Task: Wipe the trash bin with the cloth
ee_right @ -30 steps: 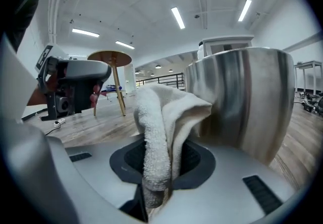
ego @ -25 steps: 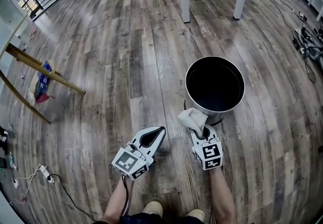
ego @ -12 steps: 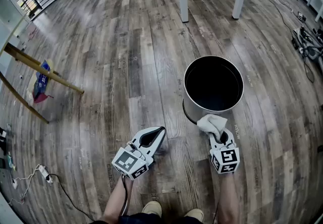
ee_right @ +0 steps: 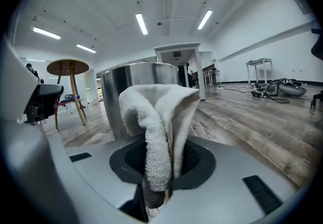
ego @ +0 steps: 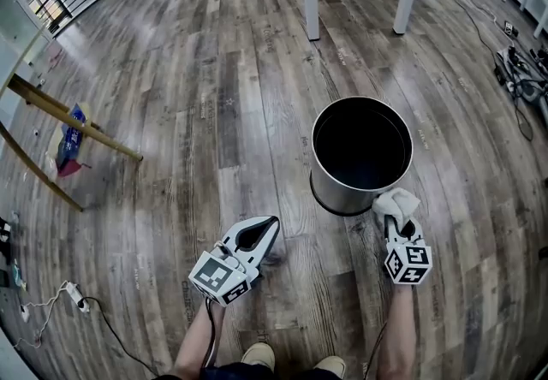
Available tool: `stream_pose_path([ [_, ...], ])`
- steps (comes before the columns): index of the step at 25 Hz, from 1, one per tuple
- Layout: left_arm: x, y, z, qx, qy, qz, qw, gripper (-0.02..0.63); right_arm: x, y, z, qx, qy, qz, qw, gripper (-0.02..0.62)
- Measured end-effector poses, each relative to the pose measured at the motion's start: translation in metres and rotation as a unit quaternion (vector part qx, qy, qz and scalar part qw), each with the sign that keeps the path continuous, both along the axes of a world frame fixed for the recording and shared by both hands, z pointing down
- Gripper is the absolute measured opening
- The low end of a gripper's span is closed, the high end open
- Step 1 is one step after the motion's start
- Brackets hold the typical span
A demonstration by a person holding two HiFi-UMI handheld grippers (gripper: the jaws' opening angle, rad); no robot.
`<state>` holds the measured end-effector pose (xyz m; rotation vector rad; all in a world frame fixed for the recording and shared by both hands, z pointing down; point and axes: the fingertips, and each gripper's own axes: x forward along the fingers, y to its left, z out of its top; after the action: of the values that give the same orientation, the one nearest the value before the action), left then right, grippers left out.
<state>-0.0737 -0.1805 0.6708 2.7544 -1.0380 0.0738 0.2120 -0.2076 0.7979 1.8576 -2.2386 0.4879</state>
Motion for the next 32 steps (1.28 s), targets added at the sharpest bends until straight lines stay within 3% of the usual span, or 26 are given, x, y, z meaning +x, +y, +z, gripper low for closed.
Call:
stream_pose_path([
  [7, 0.002, 0.002, -0.001, 0.001, -0.004, 0.003, 1.0, 0.0, 0.007, -0.006, 0.005, -0.007, 0.0, 0.006, 1.0, 0.084],
  [12, 0.003, 0.002, 0.002, -0.003, -0.004, -0.001, 1.0, 0.0, -0.012, 0.021, -0.014, 0.031, 0.004, -0.012, 0.999, 0.084],
  [19, 0.002, 0.002, 0.007, -0.005, -0.008, -0.001, 1.0, 0.0, -0.077, 0.064, -0.033, 0.07, 0.006, -0.072, 0.995, 0.084],
  [28, -0.003, 0.005, 0.004, -0.01, -0.008, -0.003, 0.9999, 0.0, -0.194, 0.076, -0.018, 0.052, 0.003, -0.207, 0.977, 0.084],
  [32, -0.009, 0.003, 0.003, -0.01, -0.001, -0.009, 0.9999, 0.0, -0.226, 0.069, -0.015, 0.055, 0.01, -0.24, 0.969, 0.084],
])
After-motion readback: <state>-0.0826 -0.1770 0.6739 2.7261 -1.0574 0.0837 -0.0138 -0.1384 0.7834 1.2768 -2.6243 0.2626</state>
